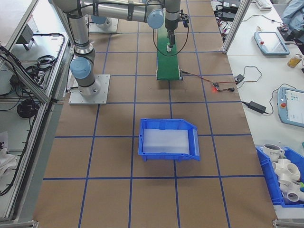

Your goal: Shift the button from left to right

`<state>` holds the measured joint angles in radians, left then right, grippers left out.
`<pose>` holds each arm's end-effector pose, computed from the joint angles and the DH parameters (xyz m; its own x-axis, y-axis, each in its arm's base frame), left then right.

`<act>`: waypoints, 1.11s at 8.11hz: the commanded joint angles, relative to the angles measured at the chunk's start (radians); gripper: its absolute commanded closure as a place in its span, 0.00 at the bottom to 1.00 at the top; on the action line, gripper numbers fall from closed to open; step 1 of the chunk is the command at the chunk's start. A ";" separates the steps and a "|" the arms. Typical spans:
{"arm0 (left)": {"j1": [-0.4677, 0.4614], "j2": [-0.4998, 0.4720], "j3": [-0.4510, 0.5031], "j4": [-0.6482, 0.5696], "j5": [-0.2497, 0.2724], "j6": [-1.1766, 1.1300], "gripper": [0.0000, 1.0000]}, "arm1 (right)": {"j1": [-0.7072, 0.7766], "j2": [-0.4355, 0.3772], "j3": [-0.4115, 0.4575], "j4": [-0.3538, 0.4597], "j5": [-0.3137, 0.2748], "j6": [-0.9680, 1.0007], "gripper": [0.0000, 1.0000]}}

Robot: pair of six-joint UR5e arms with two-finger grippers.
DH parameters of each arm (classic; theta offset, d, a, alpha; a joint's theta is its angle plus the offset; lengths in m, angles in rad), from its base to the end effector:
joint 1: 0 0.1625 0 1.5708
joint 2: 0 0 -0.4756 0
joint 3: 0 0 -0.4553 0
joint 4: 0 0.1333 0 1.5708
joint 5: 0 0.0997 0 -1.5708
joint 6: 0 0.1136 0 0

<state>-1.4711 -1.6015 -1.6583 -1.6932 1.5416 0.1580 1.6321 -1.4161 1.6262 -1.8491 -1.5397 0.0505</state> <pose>-0.0825 -0.5474 0.4501 -0.9967 0.0470 0.0655 0.0609 0.9711 0.2309 0.1749 -0.6162 0.4310 -0.9993 -0.0130 -0.0344 -0.0107 0.9977 -0.0665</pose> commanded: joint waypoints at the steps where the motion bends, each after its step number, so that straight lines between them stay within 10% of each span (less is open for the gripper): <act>1: 0.000 0.002 -0.001 0.012 0.000 0.000 0.00 | 0.003 0.069 0.000 -0.067 0.051 0.026 0.00; 7: 0.000 0.005 -0.001 0.012 0.000 0.002 0.00 | -0.003 0.192 0.052 -0.134 0.058 -0.064 0.00; 9: 0.000 0.008 -0.001 0.012 0.000 0.015 0.00 | -0.006 0.213 0.070 -0.133 0.006 -0.083 0.15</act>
<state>-1.4711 -1.5959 -1.6593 -1.6812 1.5417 0.1611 1.6302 -1.2204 1.6737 -1.9802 -1.4950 -0.0088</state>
